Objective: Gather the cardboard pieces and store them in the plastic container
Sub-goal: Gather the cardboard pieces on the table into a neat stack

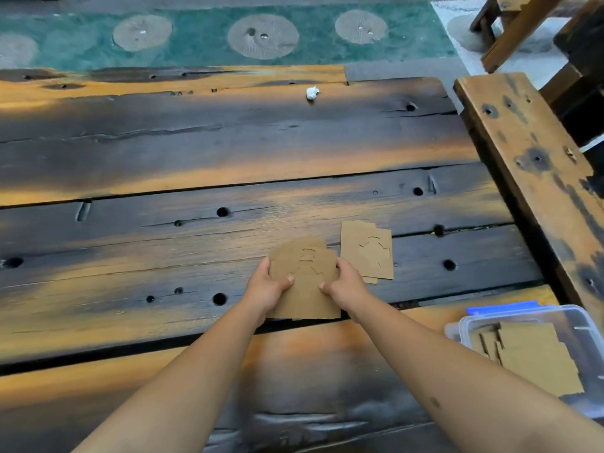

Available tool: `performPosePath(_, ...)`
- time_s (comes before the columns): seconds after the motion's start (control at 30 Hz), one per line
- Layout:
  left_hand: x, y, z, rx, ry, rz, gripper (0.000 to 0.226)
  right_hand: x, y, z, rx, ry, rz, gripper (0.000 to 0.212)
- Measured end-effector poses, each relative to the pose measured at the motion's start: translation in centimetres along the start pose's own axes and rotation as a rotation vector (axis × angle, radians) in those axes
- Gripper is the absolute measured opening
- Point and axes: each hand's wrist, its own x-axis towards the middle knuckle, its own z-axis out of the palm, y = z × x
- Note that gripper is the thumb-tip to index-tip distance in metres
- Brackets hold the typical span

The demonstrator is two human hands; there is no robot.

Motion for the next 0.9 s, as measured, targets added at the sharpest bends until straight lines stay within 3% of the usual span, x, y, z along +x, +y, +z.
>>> performPosePath(0.13, 0.1, 0.4, 3.2, 0.086, -0.016, 0.01, 0.044, -0.1, 1.2, -2.5, 0.075, 0.074, 0.075, 0.054)
performPosePath(0.27, 1.1, 1.5, 7.4, 0.222, 0.045, 0.007, 0.044, 0.8, 2.5, -6.2, 0.194, 0.123, 0.14, 0.039)
performPosePath(0.5, 4.0, 4.0, 12.6, 0.392, 0.059, 0.125, 0.05, 4.4, 3.0, -10.2, 0.174, 0.275, 0.128, 0.05)
performPosePath(0.73, 6.1, 5.3, 14.1, 0.451, 0.052, 0.063, 0.051, 6.8, 3.0, -11.1, 0.158, 0.281, 0.142, 0.044)
performPosePath(0.9, 5.5, 4.7, 13.2, 0.421, -0.012, 0.082, 0.057, 6.1, 2.8, -10.7, 0.117, 0.236, 0.102, 0.056)
